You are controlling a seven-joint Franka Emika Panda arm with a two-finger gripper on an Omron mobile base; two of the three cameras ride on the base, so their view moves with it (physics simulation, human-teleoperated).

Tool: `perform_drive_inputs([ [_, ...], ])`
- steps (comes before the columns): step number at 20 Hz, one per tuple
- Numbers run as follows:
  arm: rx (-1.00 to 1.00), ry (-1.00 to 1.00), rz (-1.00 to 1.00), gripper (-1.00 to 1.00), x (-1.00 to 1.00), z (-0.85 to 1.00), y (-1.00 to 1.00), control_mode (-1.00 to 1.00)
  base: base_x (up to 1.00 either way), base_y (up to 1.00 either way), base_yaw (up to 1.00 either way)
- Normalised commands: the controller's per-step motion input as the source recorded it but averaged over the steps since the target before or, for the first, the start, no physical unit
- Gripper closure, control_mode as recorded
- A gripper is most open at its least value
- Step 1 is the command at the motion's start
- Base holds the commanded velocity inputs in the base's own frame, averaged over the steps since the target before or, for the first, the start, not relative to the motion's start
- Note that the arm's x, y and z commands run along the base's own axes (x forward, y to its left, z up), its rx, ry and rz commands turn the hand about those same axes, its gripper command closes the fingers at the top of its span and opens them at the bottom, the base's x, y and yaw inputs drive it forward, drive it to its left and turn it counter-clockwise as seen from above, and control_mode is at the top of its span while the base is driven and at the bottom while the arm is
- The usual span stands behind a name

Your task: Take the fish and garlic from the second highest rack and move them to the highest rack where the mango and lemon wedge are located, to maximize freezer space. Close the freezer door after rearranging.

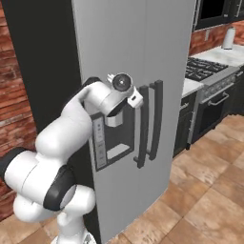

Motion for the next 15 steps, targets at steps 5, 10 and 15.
perform_drive_inputs([
  [5,0.09,0.0,0.25,-1.0,0.37,-0.18,0.29,-1.0,0.0,0.0,0.0],
  [10,0.02,0.01,0.17,-1.0,0.13,-0.08,0.34,-1.0,0.0,0.0,0.0],
  [15,0.0,0.0,0.03,-1.0,0.0,-0.12,0.3,-1.0,0.0,0.0,0.0],
])
